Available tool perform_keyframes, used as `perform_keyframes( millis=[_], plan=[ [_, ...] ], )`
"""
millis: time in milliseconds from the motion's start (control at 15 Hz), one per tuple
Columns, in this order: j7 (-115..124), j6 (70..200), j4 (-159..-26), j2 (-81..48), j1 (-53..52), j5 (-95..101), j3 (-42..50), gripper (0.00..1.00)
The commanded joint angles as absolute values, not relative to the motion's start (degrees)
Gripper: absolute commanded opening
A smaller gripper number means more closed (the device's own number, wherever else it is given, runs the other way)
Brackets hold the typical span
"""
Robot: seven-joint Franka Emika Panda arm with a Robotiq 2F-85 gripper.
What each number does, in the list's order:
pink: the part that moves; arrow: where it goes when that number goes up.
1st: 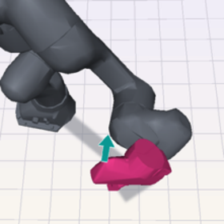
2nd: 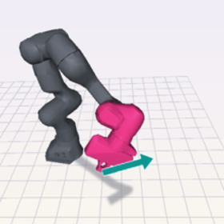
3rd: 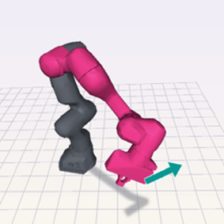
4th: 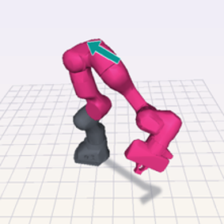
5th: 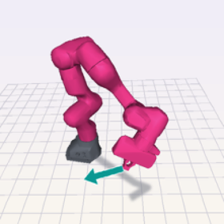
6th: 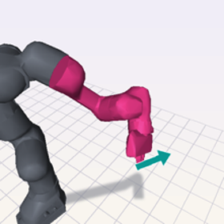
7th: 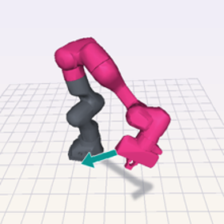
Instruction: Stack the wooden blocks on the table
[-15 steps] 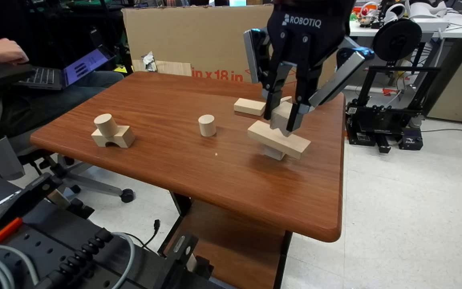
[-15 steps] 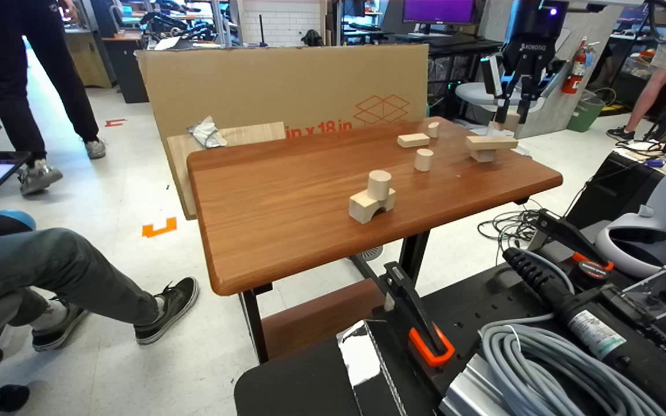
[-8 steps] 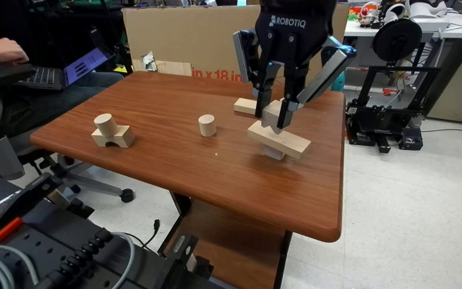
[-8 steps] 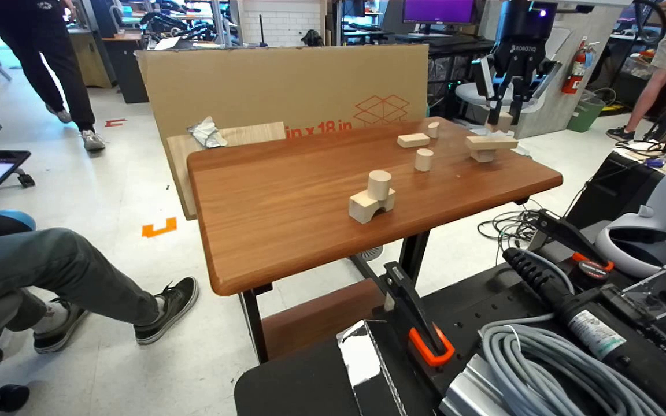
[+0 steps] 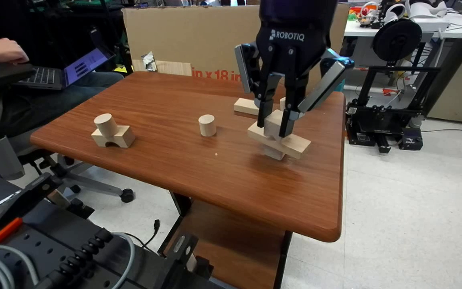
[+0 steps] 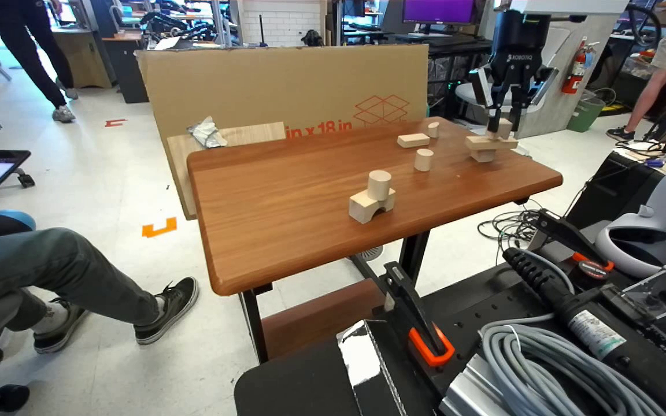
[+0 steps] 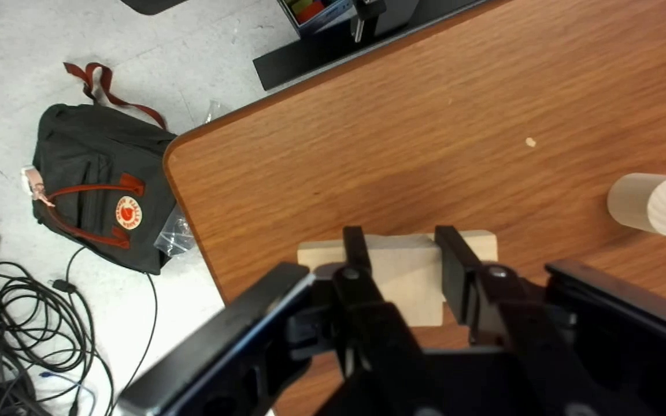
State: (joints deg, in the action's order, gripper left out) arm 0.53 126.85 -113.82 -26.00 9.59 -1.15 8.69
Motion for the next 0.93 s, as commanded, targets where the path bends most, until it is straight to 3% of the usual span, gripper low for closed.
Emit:
perform_keyframes(
  millis=[0,400,667,733,867],
  plan=[
    [2.5,124.59,-111.57,-27.5,8.72,0.93,9.04,0.59],
    [-2.52,126.71,-118.94,-16.38,9.74,-1.65,7.07,0.99],
    [-4.52,123.78,-123.08,-4.91,9.29,-1.73,7.37,1.0],
    [-6.78,119.13,-122.36,-3.67,9.64,-3.29,7.15,1.0],
    [-4.01,121.84,-120.23,-6.85,8.95,-1.48,7.77,1.0]
  ],
)
